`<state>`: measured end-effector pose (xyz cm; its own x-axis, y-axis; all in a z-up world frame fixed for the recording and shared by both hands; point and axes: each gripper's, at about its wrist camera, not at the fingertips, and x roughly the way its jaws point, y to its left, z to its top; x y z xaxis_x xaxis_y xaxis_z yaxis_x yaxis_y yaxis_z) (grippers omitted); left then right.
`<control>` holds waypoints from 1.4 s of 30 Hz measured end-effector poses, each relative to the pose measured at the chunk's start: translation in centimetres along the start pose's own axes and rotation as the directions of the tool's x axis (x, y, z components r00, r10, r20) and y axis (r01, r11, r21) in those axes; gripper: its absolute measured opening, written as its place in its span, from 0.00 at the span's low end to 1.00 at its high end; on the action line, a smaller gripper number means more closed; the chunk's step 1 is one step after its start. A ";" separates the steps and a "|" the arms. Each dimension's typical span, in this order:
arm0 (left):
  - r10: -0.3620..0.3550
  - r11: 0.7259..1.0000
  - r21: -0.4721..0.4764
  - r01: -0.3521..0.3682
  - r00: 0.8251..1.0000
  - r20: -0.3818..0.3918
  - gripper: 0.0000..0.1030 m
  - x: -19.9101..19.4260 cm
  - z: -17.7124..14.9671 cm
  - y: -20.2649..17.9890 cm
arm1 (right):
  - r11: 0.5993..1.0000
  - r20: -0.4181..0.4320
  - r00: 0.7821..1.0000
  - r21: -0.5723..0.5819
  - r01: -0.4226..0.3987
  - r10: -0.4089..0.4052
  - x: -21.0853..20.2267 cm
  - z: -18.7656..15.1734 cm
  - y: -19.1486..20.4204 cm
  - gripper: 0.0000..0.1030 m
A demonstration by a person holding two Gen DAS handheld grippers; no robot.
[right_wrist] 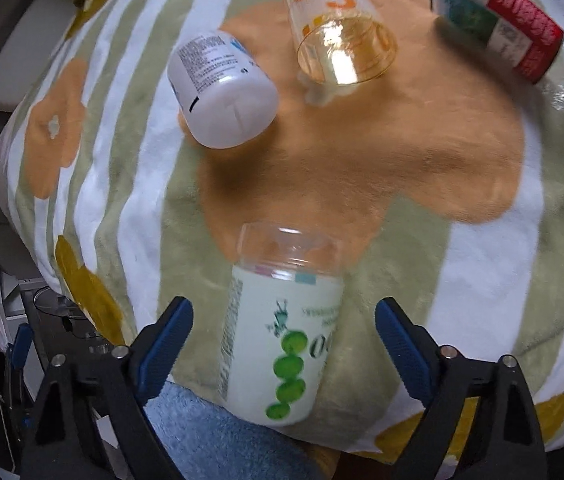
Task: Flip cup upside down
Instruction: 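Move the right gripper to the lying jar and close on it, then lift and rotate the jar with the right gripper, standing it on its base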
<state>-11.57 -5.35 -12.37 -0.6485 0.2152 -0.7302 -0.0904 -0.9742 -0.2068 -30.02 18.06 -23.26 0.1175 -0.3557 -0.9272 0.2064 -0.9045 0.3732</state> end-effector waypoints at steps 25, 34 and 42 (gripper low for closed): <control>-0.058 0.998 -0.038 0.058 0.998 0.018 1.00 -0.6 0.1 1.7 | 0.973 0.633 0.774 -0.188 0.136 0.014 -6.0 -6.0 2.7 0.58; -0.024 0.999 -0.024 0.024 1.000 0.001 1.00 -0.5 -0.2 2.0 | 0.966 0.785 0.616 -0.100 0.239 -0.071 -0.9 -5.9 3.2 0.58; -0.051 0.998 -0.042 0.051 0.999 -0.018 1.00 0.6 -0.2 1.9 | 0.942 0.777 0.626 -0.155 0.298 -0.071 0.2 -8.0 3.2 0.58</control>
<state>-11.99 -7.06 -13.37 -0.6294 0.2661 -0.7301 -0.0912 -0.9584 -0.2706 -21.57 16.96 -22.02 -0.6955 -0.3413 -0.6323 0.3797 -0.9217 0.0798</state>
